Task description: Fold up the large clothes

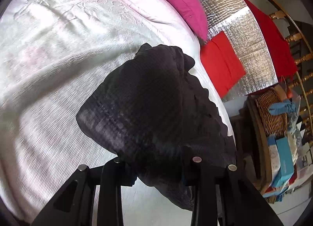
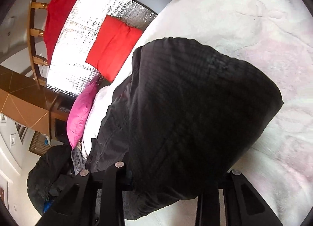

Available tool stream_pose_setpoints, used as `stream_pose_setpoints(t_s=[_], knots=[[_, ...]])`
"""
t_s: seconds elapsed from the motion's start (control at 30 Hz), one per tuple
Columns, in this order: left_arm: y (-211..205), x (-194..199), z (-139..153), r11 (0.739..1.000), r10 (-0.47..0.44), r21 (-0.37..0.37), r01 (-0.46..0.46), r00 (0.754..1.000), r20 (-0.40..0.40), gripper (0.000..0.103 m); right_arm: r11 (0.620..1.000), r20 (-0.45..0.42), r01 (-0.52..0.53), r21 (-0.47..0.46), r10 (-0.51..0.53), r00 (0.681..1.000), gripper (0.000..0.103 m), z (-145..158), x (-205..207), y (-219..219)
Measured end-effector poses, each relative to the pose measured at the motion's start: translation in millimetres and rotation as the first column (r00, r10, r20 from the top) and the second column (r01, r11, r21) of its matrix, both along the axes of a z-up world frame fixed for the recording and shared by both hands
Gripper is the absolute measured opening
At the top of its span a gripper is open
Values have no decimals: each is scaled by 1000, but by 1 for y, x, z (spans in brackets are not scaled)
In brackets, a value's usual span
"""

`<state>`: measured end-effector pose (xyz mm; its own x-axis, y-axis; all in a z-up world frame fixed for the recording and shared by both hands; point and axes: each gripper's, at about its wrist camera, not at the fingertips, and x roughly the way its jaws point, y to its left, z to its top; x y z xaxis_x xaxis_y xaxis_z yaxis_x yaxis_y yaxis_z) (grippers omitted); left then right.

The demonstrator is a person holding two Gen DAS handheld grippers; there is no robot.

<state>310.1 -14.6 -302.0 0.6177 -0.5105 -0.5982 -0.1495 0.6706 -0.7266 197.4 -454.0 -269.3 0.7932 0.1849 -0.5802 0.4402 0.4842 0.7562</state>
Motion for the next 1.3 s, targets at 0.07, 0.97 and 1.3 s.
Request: stream_pose_setpoints(t_s=[0.07,0.97,1.3], knots=[[4,-8,1,1000,-3,-6,3,1000,-2,33,1000,1,-19,-9,19,1000,36,5,-13,3],[47,-66,31,985,5,172,-12,999,41,72,981,-60,-144,-131,138,989,61,46,-103,23],[23,-11,17,923,-70,376,84,996,-52,78,979,-78,-126,-160,115,990,60,56,-57,-8]])
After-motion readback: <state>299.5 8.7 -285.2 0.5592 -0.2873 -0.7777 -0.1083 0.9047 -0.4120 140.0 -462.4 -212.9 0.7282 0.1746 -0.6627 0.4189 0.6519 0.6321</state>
